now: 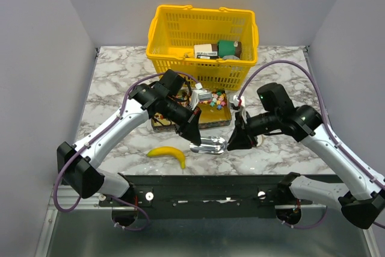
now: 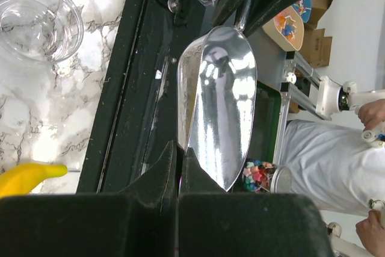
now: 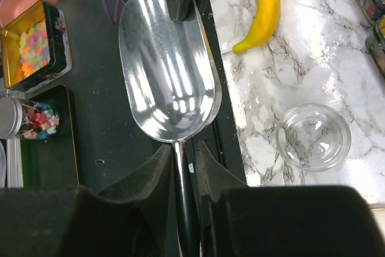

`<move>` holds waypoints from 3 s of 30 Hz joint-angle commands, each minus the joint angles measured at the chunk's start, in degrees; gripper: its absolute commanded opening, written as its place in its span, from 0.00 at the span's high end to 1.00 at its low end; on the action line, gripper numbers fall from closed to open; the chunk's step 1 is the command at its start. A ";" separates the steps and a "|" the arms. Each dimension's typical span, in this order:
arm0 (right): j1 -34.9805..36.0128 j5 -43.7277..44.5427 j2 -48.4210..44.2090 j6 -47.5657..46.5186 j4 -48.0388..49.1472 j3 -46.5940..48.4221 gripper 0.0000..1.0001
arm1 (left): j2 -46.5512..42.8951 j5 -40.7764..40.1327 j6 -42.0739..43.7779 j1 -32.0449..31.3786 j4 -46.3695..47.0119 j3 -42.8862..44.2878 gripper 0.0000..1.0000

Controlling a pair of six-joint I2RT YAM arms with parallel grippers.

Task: Pack the candies
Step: Adjust the spatula, then scoop the fake candies from the storage box.

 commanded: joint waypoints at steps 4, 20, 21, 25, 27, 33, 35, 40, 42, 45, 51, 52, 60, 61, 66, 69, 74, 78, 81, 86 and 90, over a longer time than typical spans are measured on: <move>1.15 0.88 2.22 2.12 1.42 -1.11 0.92 | 0.35 4.90 2.20 0.20 1.63 2.40 1.00; 1.24 8.61 3.71 17.67 11.27 -3.93 0.99 | -7.56 -27.48 -20.47 18.21 20.70 -2.87 0.01; 1.24 9.31 4.15 19.42 11.35 -3.58 0.99 | -8.00 -30.84 -21.35 18.48 21.92 -3.48 0.01; 1.24 15.02 5.73 26.37 13.63 -1.47 0.99 | -10.98 -41.05 -24.34 18.66 25.01 -7.43 0.01; 1.24 17.05 6.44 31.62 14.77 -1.11 0.99 | -11.78 -45.09 -25.66 18.66 26.50 -8.58 0.01; 1.15 26.35 8.80 44.37 19.62 0.55 0.99 | -13.37 -53.63 -28.47 18.66 28.53 -12.01 0.01; 1.15 30.23 10.03 47.98 19.44 1.35 0.99 | -12.31 -55.56 -29.44 18.66 28.27 -12.54 0.01; 1.15 34.80 16.18 58.96 16.21 2.75 0.99 | -8.37 -56.10 -31.46 18.66 29.67 -14.64 0.01; 1.15 35.68 17.24 60.91 15.05 3.19 0.99 | -7.22 -52.76 -31.46 18.57 31.15 -15.35 0.02; 1.15 38.06 18.74 65.66 14.08 3.28 0.99 | -5.63 -50.57 -30.94 18.57 33.61 -16.66 0.02; 1.24 42.27 22.86 73.92 13.90 4.60 0.99 | -1.24 -48.54 -29.44 18.48 35.29 -16.23 0.02; 1.24 43.93 23.74 75.67 12.60 5.12 0.99 | -0.02 -48.36 -29.53 18.57 35.38 -16.14 0.02; 1.33 45.97 31.57 80.96 11.62 8.38 0.99 | 4.47 -46.87 -29.35 18.13 38.10 -14.74 0.03; 1.24 46.23 33.14 81.13 11.44 9.60 0.99 | 5.26 -45.91 -29.00 18.04 38.37 -14.65 0.03; 1.24 48.52 37.02 83.24 10.56 12.86 0.99 | 7.46 -44.23 -28.91 16.64 40.92 -14.82 0.04; 1.42 48.61 39.83 85.26 10.74 14.44 0.99 | 9.57 -44.05 -28.91 15.76 41.45 -14.03 0.05; 1.94 48.43 43.08 88.51 11.36 14.97 0.99 | 13.96 -44.06 -28.91 14.70 40.57 -11.58 0.09; 1.94 49.05 43.53 90.80 12.41 13.04 0.99 | 15.90 -44.23 -28.91 13.39 41.18 -11.13 0.09; 2.03 50.10 44.32 92.56 12.41 12.07 0.99 | 17.39 -44.23 -28.91 12.77 41.71 -10.78 0.11; 2.29 51.50 45.46 93.70 11.44 12.77 0.99 | 19.77 -45.11 -28.30 11.45 40.13 -9.64 0.16; 3.00 53.53 45.54 92.57 10.83 14.26 0.99 | 20.65 -46.69 -28.30 11.27 38.90 -9.90 0.21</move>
